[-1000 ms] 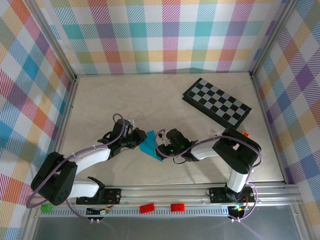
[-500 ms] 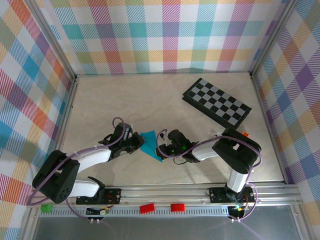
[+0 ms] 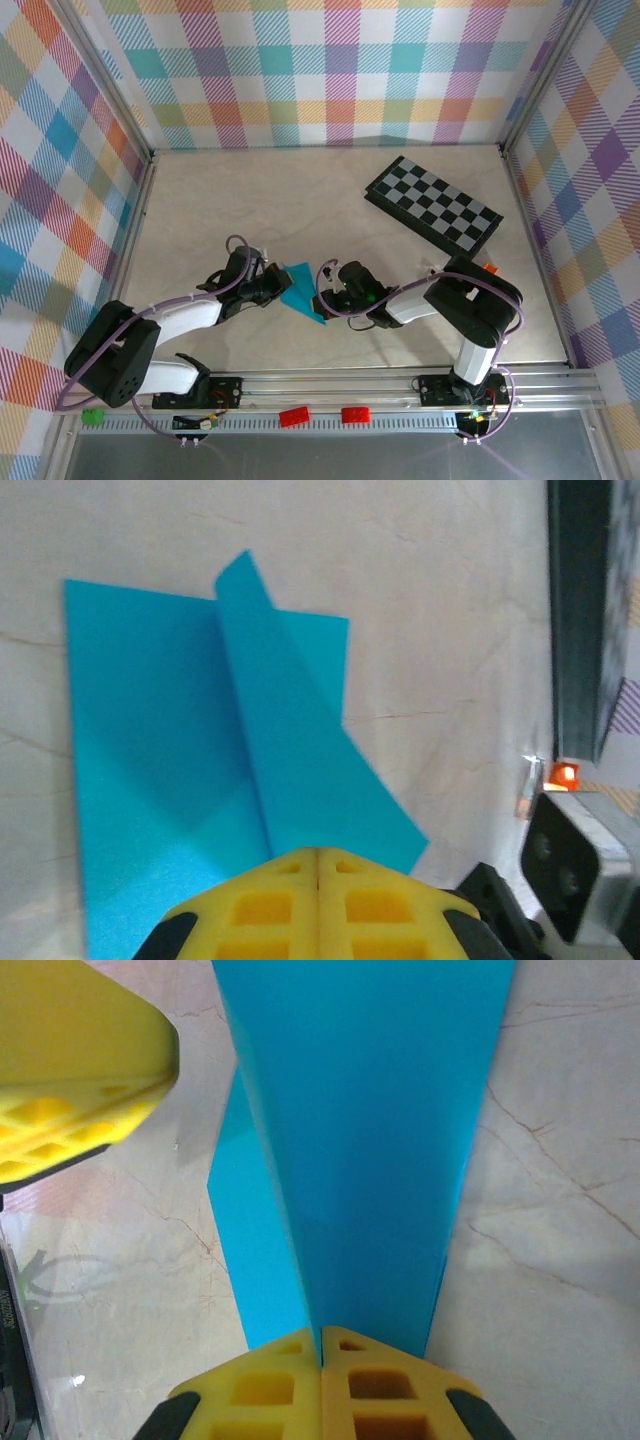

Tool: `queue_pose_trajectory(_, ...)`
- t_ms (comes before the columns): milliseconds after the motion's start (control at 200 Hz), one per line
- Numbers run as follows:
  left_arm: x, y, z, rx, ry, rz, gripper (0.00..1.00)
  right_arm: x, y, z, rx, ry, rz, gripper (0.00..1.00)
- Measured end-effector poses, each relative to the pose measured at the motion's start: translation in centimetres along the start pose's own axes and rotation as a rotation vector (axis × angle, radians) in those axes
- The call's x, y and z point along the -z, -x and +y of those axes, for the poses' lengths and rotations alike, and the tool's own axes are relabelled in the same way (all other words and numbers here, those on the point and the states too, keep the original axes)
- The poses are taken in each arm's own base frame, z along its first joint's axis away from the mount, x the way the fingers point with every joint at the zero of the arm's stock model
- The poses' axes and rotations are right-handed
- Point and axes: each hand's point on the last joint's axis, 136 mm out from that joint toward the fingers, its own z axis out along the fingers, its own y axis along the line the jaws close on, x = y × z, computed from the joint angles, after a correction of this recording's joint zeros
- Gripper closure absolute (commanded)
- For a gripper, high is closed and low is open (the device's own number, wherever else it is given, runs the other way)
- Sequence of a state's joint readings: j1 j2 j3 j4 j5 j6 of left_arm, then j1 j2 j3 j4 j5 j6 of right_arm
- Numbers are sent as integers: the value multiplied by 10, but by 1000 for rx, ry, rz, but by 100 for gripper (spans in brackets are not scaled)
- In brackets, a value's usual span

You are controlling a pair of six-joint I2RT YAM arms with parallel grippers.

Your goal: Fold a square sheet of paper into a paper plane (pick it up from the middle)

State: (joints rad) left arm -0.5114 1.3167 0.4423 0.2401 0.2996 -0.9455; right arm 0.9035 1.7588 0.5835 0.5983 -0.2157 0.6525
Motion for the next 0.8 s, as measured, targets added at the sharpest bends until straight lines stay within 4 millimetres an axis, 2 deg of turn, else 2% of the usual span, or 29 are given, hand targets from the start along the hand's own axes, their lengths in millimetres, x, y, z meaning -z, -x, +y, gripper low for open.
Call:
queue_pose_trajectory(165, -7, -4, -14, -18, -55, 37, 100, -1, 1, 0, -19, 18, 1, 95)
queue_pose_trajectory(300, -16, -8, -18, -25, -71, 68, 100, -2, 2, 0, -42, 42, 6, 95)
queue_pose_trajectory(515, -28, -12, -7, -11, -41, 92, 100, -2, 2, 1, -74, 75, 20, 95)
queue_pose_trajectory(800, -35, -13, 3, 3, -8, 92, 100, -1, 2, 0, -90, 88, 32, 94)
